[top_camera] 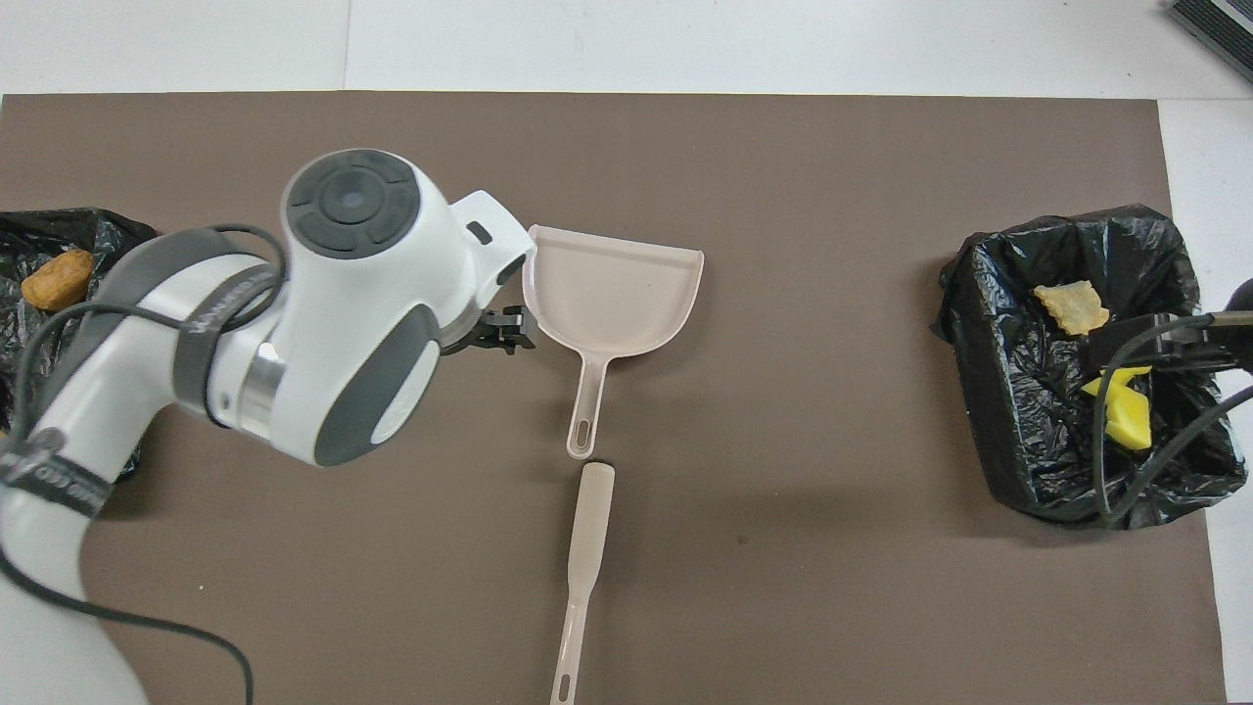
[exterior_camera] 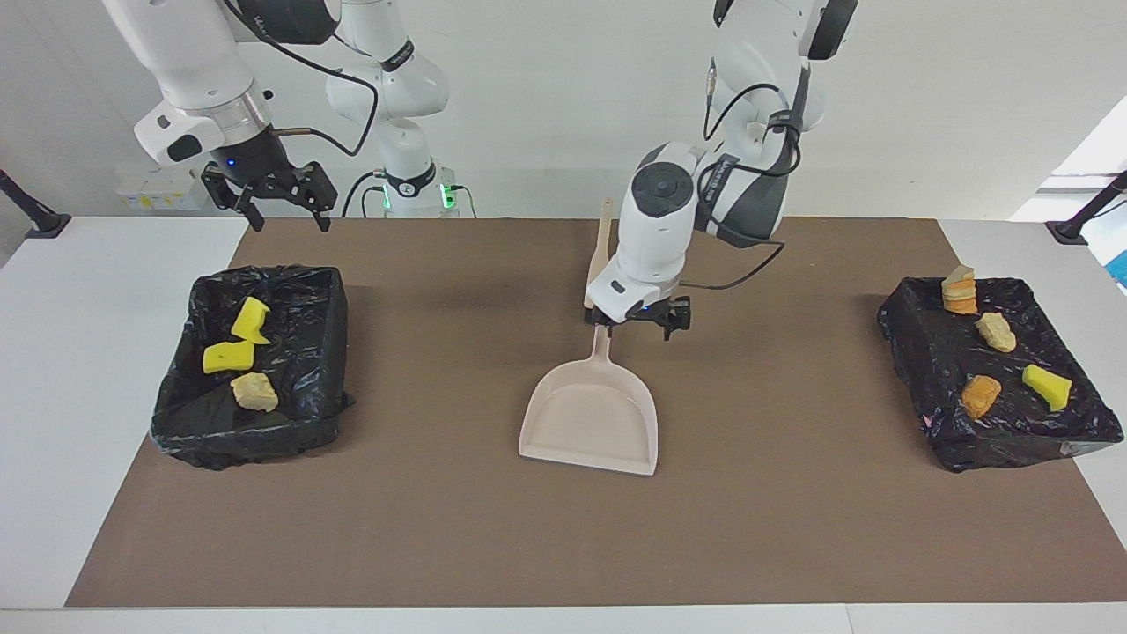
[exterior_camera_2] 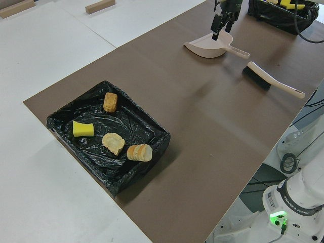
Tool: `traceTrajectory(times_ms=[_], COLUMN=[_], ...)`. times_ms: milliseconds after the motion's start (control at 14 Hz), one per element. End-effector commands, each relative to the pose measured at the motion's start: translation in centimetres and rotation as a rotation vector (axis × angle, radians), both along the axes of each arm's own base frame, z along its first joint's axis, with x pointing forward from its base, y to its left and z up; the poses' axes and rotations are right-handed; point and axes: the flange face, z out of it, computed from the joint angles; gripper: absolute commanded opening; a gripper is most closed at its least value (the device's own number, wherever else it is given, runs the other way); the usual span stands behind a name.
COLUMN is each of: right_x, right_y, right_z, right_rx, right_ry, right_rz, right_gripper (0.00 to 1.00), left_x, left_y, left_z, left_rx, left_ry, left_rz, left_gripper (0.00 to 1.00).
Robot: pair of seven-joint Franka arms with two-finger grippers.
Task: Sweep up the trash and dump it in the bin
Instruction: 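Release the dustpan and withdraw the left gripper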
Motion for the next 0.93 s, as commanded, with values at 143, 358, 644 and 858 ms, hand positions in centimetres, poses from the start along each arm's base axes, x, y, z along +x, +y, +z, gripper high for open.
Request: traceTrajectory(times_ms=[143, 358, 644, 858], right_x=[0.2, 0.2, 0.2, 0.2], right_y=[0.0, 0.0, 0.0, 0.0], right_z=[0.2, 0.2, 0.2, 0.2], right_rx=[0.019, 0.020, 0.019, 0.019], right_ry=[-0.016, -0.016, -0.016, -0.016], right_rz=[-0.017, -0.017, -0.017, -0.017], right_gripper=[1.00, 1.00, 1.00, 1.00], left_x=[-4.5, -6.0, -6.6, -5.7], left_y=[10.2, 13.8, 18.2, 20.0], left_z=[5.3, 9.2, 15.9, 19.6], left_rx=[0.010, 0.017, 0.013, -0.009], left_ry=[-0.004, 0.013, 0.010, -0.009], left_rz=[-0.105, -0.102, -0.063, -0.099], left_gripper=[1.00, 1.00, 1.00, 1.00])
